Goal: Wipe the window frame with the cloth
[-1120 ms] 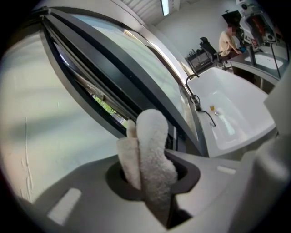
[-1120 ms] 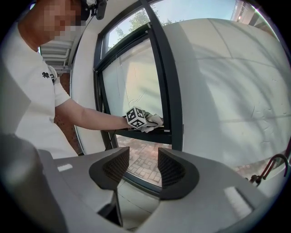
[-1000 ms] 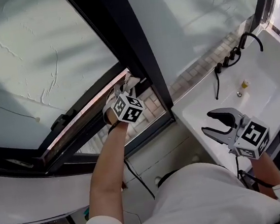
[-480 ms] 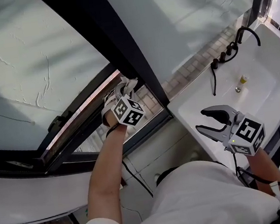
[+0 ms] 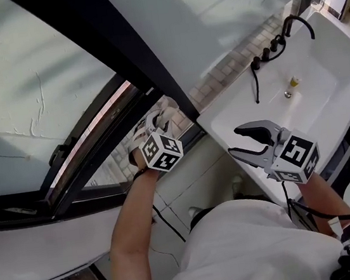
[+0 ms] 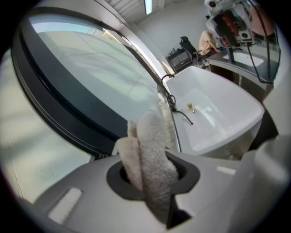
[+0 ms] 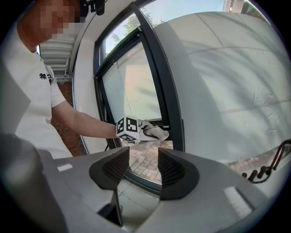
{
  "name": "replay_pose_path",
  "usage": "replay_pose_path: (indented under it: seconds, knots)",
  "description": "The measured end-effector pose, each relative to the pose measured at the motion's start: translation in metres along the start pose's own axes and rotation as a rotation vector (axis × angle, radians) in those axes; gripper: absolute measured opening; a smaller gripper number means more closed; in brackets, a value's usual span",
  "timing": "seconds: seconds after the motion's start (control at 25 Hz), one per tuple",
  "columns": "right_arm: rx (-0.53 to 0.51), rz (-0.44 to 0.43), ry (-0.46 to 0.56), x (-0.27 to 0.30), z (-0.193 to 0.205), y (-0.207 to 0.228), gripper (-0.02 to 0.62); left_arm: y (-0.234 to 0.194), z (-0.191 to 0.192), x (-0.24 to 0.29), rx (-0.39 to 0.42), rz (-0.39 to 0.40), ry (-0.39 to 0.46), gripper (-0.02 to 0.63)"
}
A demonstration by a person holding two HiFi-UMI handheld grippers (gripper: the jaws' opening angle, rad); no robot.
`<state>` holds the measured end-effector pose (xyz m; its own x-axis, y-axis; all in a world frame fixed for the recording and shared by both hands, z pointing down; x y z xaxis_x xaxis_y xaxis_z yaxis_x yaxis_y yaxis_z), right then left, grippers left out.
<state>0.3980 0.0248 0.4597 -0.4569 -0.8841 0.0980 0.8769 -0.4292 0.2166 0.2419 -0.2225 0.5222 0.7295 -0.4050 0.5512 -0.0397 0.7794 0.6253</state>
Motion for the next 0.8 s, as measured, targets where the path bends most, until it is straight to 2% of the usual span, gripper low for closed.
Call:
replay_pose_path:
  seconds: [0.12, 0.32, 0.48, 0.56, 0.8]
  knots:
    - [0.020, -0.005, 0.007, 0.008, 0.004, 0.004, 0.198, 0.012, -0.002, -0.025, -0.073, -0.048, 0.063, 0.100]
    - [0.040, -0.011, -0.007, 0.025, 0.016, 0.007, 0.198, 0.020, 0.009, -0.088, -0.327, -0.154, 0.179, 0.101]
    - [0.014, -0.074, -0.038, 0.048, 0.021, -0.015, 0.198, 0.032, 0.018, -0.153, -0.459, -0.231, 0.251, 0.101]
    - [0.002, -0.100, -0.045, 0.053, 0.019, -0.035, 0.198, 0.042, 0.021, -0.186, -0.505, -0.265, 0.291, 0.101]
    - [-0.005, -0.122, -0.040, 0.063, 0.005, -0.103, 0.199, 0.055, 0.029, -0.307, -0.573, -0.385, 0.375, 0.101]
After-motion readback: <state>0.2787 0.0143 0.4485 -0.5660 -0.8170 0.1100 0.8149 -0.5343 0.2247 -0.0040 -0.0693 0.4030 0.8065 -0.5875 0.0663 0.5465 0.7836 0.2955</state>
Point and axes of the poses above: the fingertips, and each gripper's own axes: x forward along the fingers, y to its right, z out of its underside, the point moved 10 cm from there along -x, backward along the fingers, and after that the axes turned 12 degrees about y, right-handed, at the moved point
